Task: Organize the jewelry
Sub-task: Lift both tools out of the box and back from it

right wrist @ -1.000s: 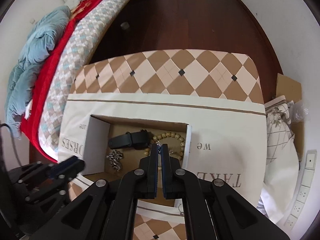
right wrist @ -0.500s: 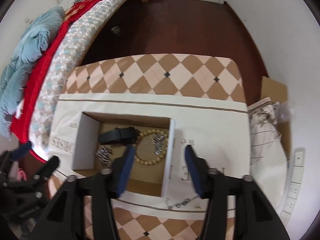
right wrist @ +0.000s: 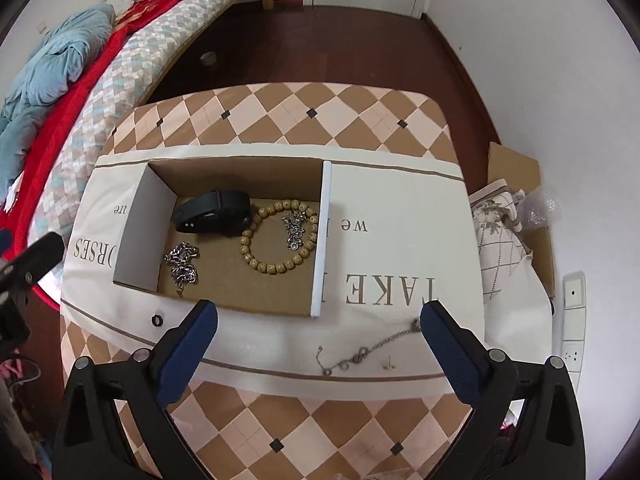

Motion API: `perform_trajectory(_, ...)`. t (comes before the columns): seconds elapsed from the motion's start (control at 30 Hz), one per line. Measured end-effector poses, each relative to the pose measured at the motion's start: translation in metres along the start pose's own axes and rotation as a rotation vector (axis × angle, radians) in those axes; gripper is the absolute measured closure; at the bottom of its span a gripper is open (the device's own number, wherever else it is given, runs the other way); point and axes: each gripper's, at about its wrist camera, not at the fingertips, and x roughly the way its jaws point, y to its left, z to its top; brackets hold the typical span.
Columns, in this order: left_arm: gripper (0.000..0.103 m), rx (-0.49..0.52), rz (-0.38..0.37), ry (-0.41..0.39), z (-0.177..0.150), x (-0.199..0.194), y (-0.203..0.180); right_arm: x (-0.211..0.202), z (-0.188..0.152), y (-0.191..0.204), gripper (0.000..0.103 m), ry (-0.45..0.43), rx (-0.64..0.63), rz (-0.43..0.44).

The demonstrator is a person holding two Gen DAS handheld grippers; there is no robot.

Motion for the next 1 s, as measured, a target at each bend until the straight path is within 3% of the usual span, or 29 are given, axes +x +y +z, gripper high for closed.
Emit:
perform_trajectory(0.43,0.003,-0.043,0.028,-0.115,-0.033,-0.053,0.008,-0.062,-0.029,0.0,0.0,-0.155,0.018,-0.024)
perform_trajectory(1.0,0.003,-0.087,0.004,-0.237,-0.061,-0.125,0.012,-0.145,-0.068,-0.002,0.0,-0.316,0.04,0.004)
